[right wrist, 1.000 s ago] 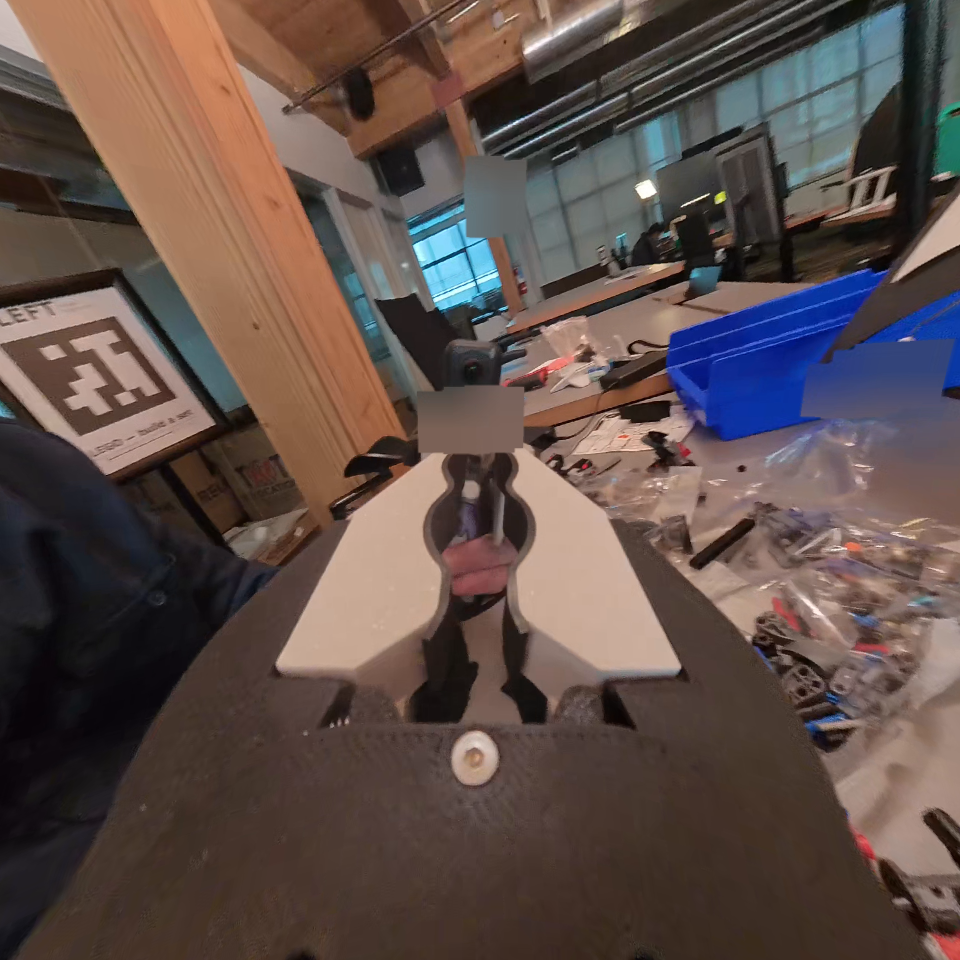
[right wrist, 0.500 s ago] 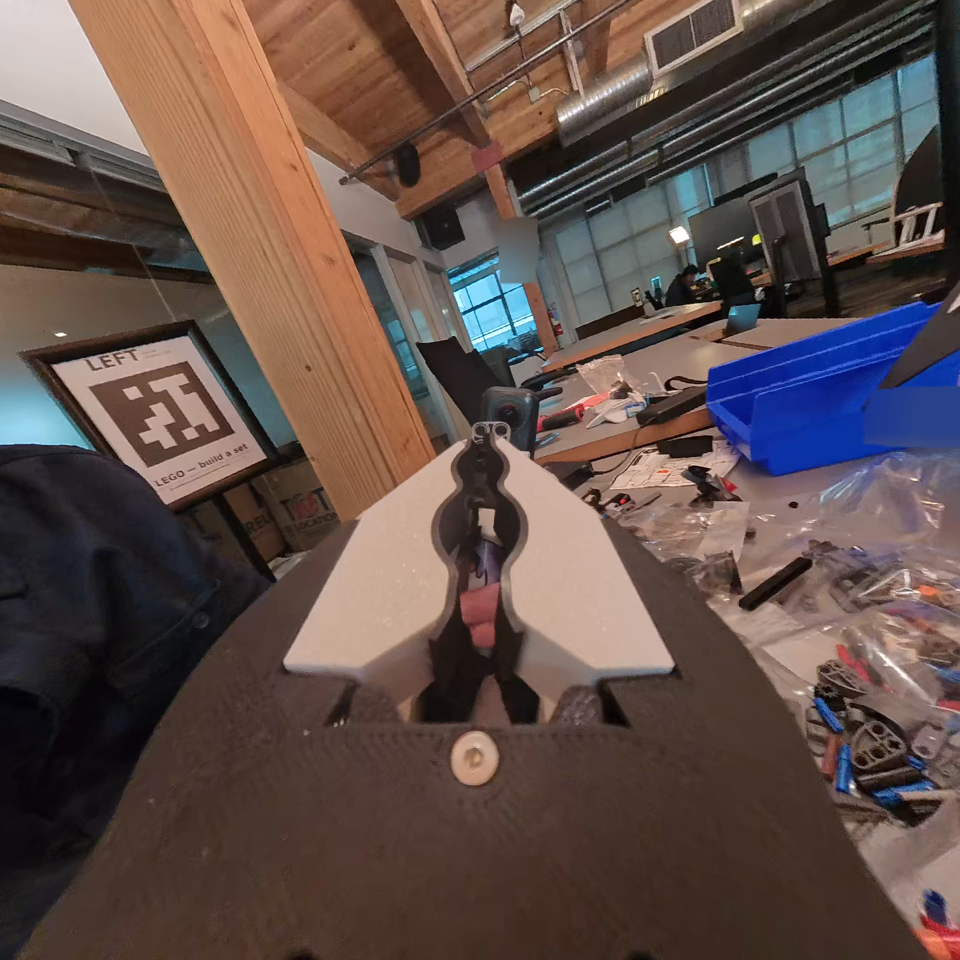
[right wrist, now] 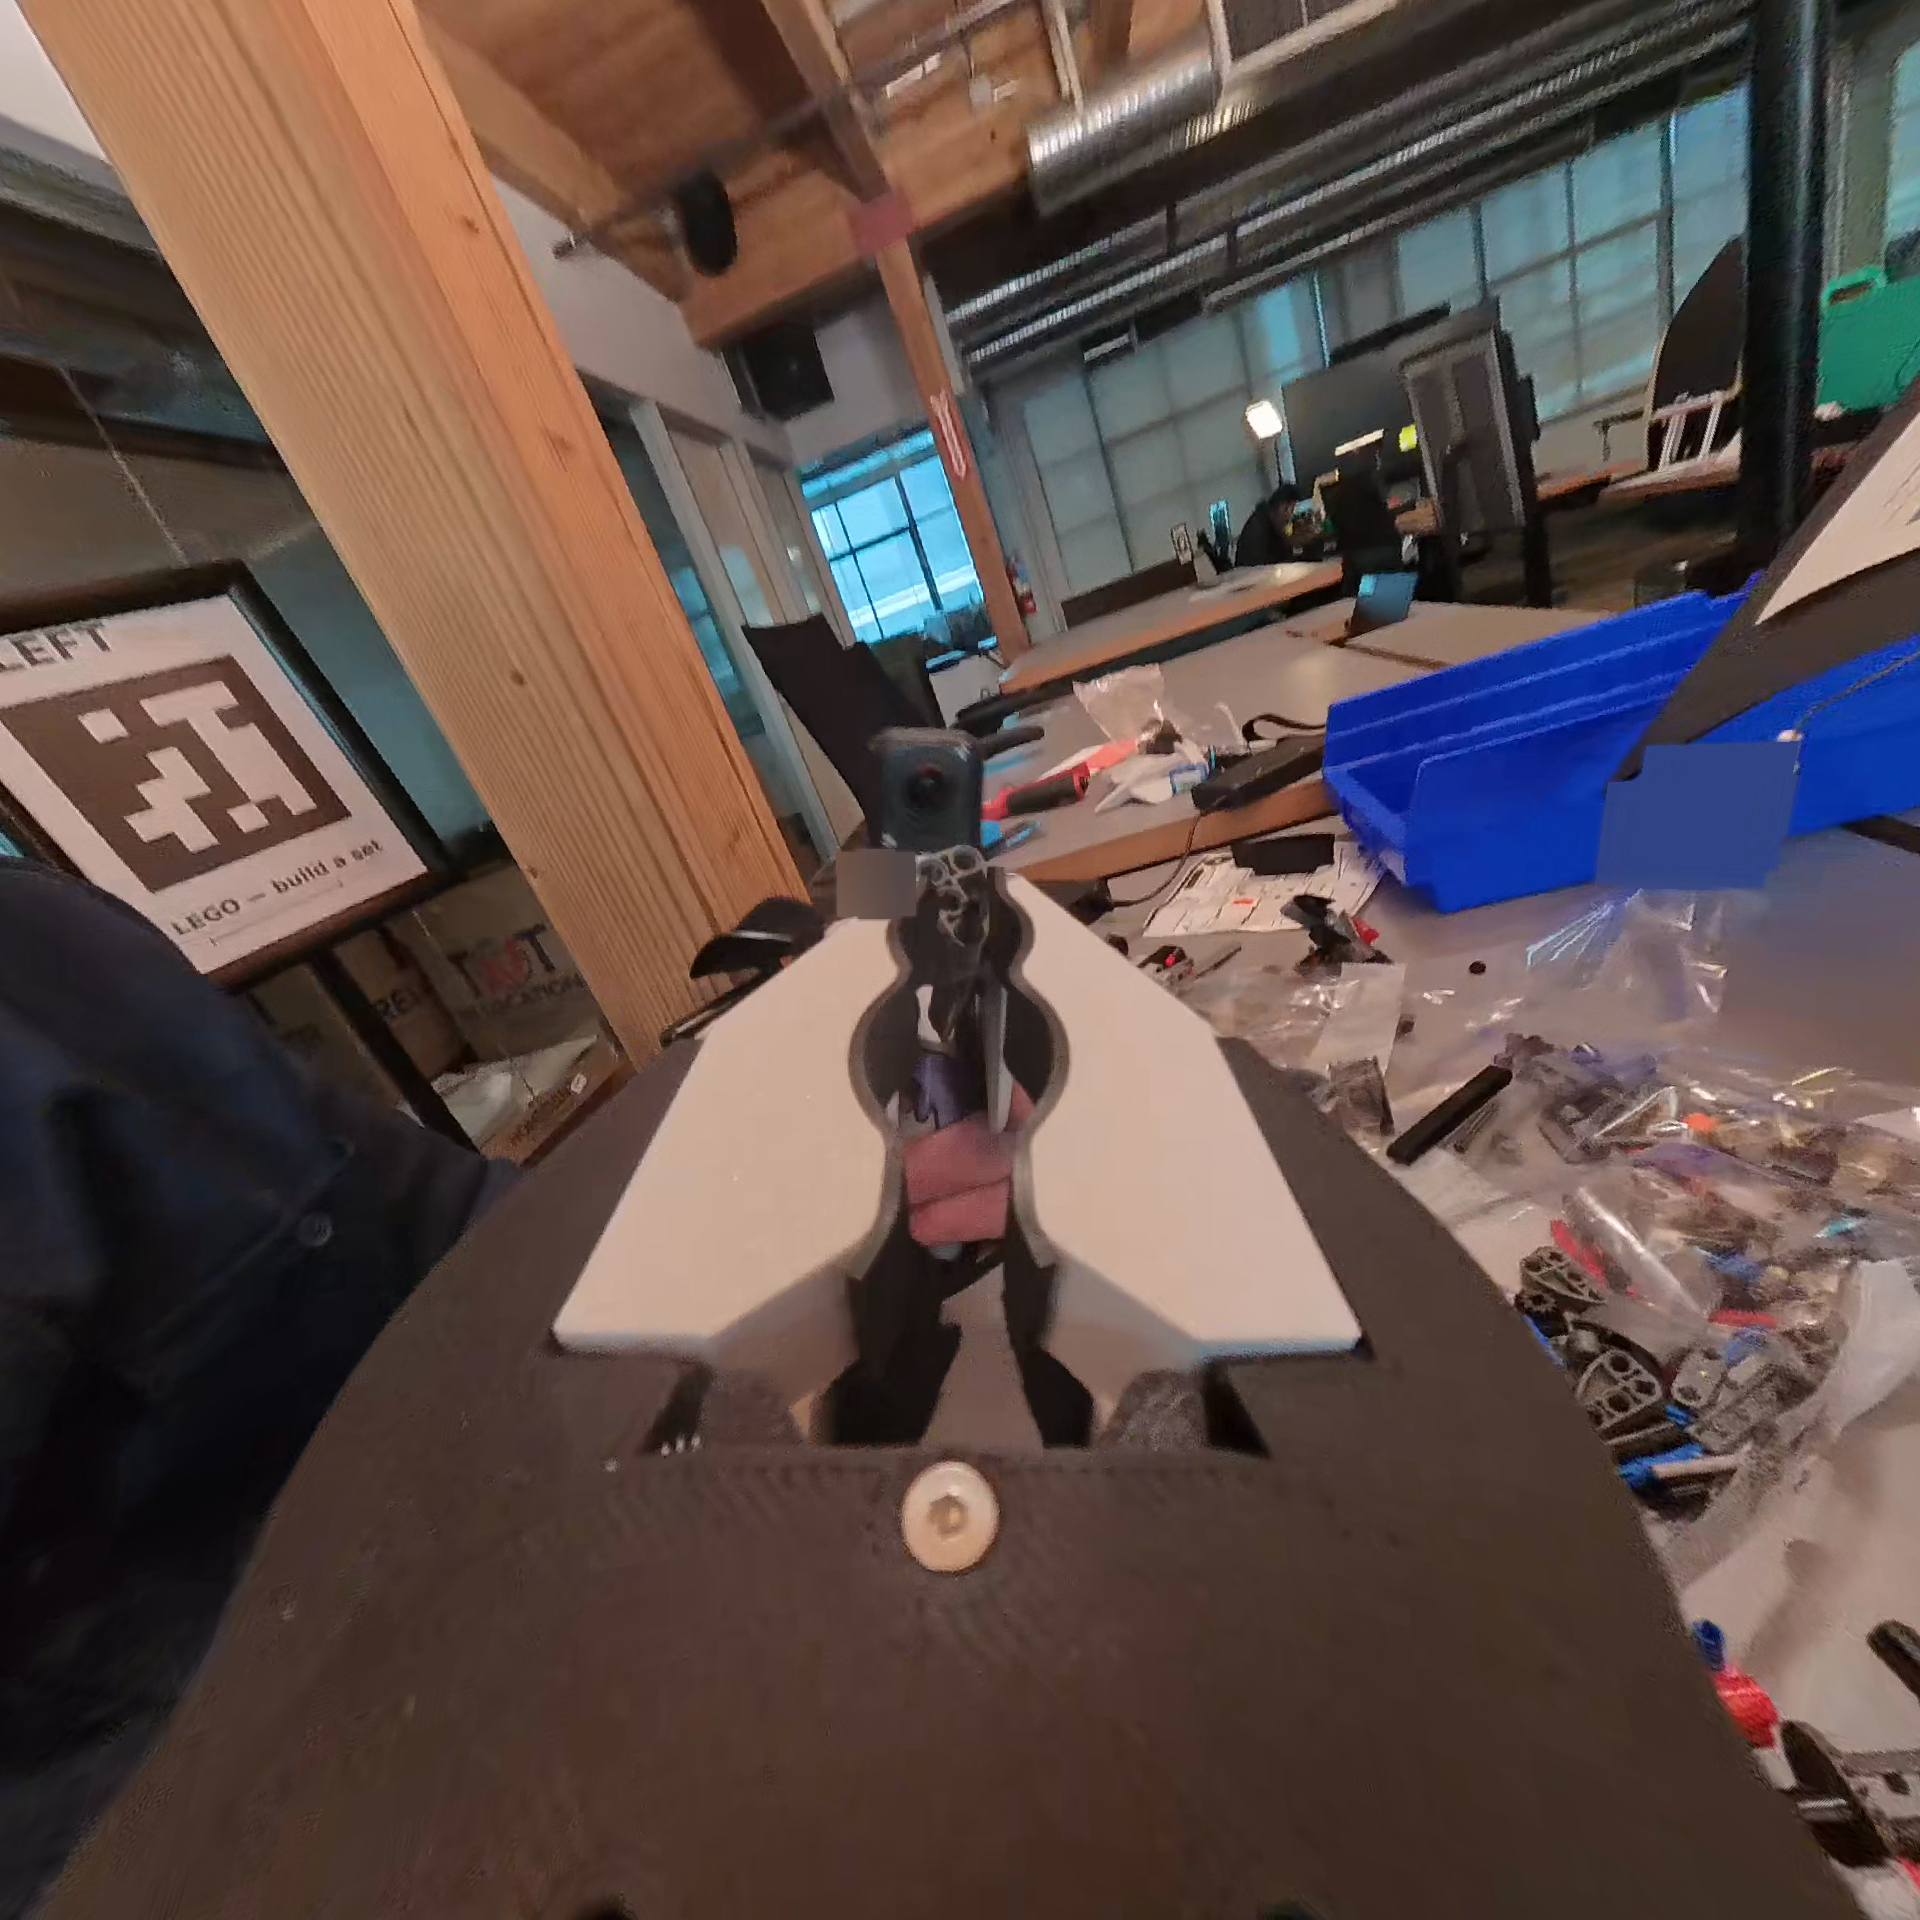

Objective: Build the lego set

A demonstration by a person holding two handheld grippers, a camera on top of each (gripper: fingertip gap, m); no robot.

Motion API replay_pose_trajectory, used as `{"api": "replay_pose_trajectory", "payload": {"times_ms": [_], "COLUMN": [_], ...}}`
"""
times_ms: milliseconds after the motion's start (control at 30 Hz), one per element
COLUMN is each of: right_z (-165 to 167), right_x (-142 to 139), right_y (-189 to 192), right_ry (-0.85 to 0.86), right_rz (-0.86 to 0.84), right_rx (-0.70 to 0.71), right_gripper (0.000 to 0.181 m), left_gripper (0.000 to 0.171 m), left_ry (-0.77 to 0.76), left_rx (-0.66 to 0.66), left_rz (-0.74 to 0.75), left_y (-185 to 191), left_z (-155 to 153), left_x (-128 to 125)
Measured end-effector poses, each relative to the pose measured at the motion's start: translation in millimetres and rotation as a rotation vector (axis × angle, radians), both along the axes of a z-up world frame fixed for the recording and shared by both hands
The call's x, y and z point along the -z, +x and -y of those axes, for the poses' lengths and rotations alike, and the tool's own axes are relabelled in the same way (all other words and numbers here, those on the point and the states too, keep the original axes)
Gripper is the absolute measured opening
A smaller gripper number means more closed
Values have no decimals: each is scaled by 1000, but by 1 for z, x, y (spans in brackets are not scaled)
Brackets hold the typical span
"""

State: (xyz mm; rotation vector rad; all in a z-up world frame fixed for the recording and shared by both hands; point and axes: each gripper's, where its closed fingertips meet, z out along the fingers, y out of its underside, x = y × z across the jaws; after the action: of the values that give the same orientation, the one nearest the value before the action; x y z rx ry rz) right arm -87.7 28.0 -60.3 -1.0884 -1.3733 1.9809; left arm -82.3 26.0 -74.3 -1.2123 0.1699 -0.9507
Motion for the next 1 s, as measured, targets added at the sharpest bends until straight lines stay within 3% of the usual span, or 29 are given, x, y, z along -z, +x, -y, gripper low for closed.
{"api": "replay_pose_trajectory", "payload": {"times_ms": [67,133,333,567,667,700,767,867,1000], "right_z": [2,3,7,12,-14,-22,-21,-19,-24], "right_x": [2,1,-3,-13,-54,-54,-34,-28,22], "right_y": [-2,-2,-2,0,22,24,14,13,-4], "right_ry": [-44,-102,-236,-144,-259,-205,-197,-128,70], "right_rz": [6,4,-28,-68,-223,-214,-105,-80,152], "right_rx": [-18,-55,-114,-31,4,54,38,47,107], "right_gripper": [10,2,2,0,0,0,1,0,1], "left_gripper": [8,8,8,8,7,7,8,8,8], "left_ry": [35,36,59,80,25,38,71,49,-22], "left_rx": [-36,-57,-33,-10,-29,8,16,47,-181], "left_rz": [-43,-50,-11,63,34,101,118,94,-49], "left_y": [2,1,1,4,3,0,-5,1,-28], "left_z": [2,0,3,8,5,8,12,9,5], "left_x": [-3,-3,-7,-14,-2,-5,-12,-8,4]}}
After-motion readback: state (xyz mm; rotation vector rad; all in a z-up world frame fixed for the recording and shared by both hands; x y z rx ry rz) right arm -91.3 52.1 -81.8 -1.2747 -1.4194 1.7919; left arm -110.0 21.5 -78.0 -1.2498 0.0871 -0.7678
